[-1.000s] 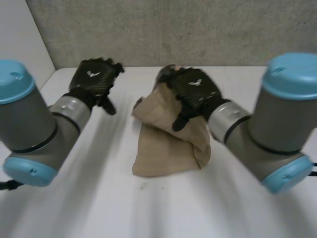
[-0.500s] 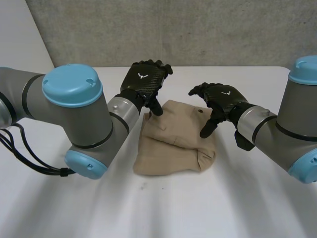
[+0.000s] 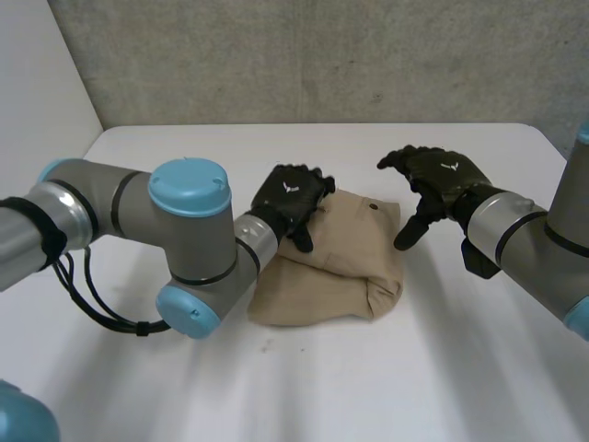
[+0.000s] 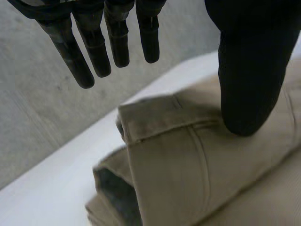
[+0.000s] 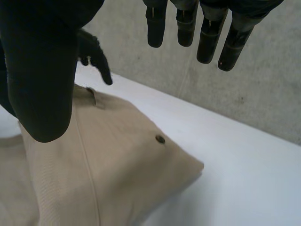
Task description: Fold the shorts.
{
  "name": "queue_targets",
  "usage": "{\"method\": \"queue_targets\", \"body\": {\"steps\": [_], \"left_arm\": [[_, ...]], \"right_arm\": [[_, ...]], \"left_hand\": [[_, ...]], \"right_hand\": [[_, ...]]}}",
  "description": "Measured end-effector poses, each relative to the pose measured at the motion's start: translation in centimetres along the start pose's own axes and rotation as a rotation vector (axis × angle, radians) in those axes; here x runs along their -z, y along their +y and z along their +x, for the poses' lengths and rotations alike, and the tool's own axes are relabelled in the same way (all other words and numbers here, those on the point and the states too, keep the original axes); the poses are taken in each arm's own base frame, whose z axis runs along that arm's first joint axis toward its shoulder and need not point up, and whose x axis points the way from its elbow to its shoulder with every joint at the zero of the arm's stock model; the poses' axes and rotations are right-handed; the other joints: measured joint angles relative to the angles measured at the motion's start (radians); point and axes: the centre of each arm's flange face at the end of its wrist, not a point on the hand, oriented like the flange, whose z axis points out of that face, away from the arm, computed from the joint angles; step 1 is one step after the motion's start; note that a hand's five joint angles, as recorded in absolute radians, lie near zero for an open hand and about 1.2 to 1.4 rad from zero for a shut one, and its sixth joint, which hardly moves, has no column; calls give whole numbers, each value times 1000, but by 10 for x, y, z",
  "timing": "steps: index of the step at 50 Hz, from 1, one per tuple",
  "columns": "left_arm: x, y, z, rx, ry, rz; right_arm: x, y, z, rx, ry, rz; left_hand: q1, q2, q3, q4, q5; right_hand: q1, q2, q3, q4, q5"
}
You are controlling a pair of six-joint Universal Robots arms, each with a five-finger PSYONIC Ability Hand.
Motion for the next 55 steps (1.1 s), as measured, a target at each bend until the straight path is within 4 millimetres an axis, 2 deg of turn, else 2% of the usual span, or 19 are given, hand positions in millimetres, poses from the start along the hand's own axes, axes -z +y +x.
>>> {"method": "queue_targets", "body": {"steps": [5, 8, 9, 13, 16, 21, 24, 27, 32, 35, 38, 44, 45, 48, 50, 51, 53, 54, 55], "left_arm": [[2, 12, 1, -76, -7, -49], [2, 17, 0, -108, -20, -69], [2, 18, 0, -115, -26, -73], [3, 20, -2, -123, -46, -82], [9, 17, -5, -124, -76, -94], [25, 13, -6, -123, -99, -118], [54, 13, -1, -123, -101, -166], [66, 15, 3, -124, -92, -188], [87, 25, 14, -127, -65, -240], [90, 29, 17, -128, -61, -254], [93, 36, 19, -129, -67, -277], [94, 35, 18, -129, -89, -277], [94, 28, 15, -130, -106, -260], [95, 13, 11, -130, -126, -222], [95, 13, 11, -130, -126, -222], [97, -6, 5, -129, -146, -169], [98, -10, 4, -129, -150, -157], [98, -28, -2, -126, -169, -101], [98, -34, -4, -125, -176, -82]], "right_arm": [[-3, 9, 2, -7, 10, -30], [-3, 13, 2, -8, 10, -40], [-3, 13, 2, -8, 10, -42], [-3, 15, 1, -7, 6, -45], [-3, 14, -1, -1, 2, -41], [-5, 11, -1, 12, 1, -32], [-11, 10, 0, 17, 5, -41], [-16, 12, 0, 12, 5, -66], [-27, 23, -16, 3, -39, -150], [-31, 28, -24, 4, -60, -178], [-41, 42, -44, 10, -110, -238], [-48, 48, -50, 18, -125, -249], [-52, 49, -51, 24, -121, -245], [-56, 48, -49, 33, -108, -234], [-56, 48, -49, 33, -108, -234], [-57, 46, -49, 38, -99, -226], [-58, 43, -48, 42, -90, -216], [-57, 33, -47, 49, -81, -189], [-55, 29, -47, 51, -80, -178]], "left_hand": [[48, 47, 43, 43, 40], [416, 382, 361, 363, 347], [582, 560, 554, 558, 535], [724, 788, 770, 788, 741], [724, 801, 781, 802, 741], [724, 802, 781, 802, 741], [724, 802, 781, 802, 741], [724, 803, 784, 802, 741], [724, 796, 782, 794, 740], [692, 695, 699, 699, 693], [589, 575, 576, 577, 576], [318, 325, 328, 323, 320], [213, 202, 199, 194, 188], [165, 157, 155, 148, 140], [165, 157, 155, 148, 140], [103, 99, 105, 91, 84], [103, 99, 105, 91, 84], [81, 65, 68, 55, 46], [81, 65, 68, 55, 46]], "right_hand": [[0, 0, 0, 0, 0], [0, 0, 0, 0, 0], [0, 0, 0, 0, 0], [0, 0, 0, 0, 0], [0, 0, 0, 0, 0], [0, 0, 0, 0, 0], [0, 0, 0, 0, 0], [0, 0, 0, 0, 0], [0, 0, 0, 0, 0], [0, 0, 0, 0, 0], [-6, 0, 0, 0, 0], [-17, 0, 0, 0, 0], [-17, 0, 0, 0, 0], [-17, 0, 0, 0, 0], [-17, 0, 0, 0, 0], [-17, 0, 0, 0, 0], [-17, 0, 0, 0, 0], [-17, 0, 0, 0, 0], [-17, 0, 0, 0, 0]]}}
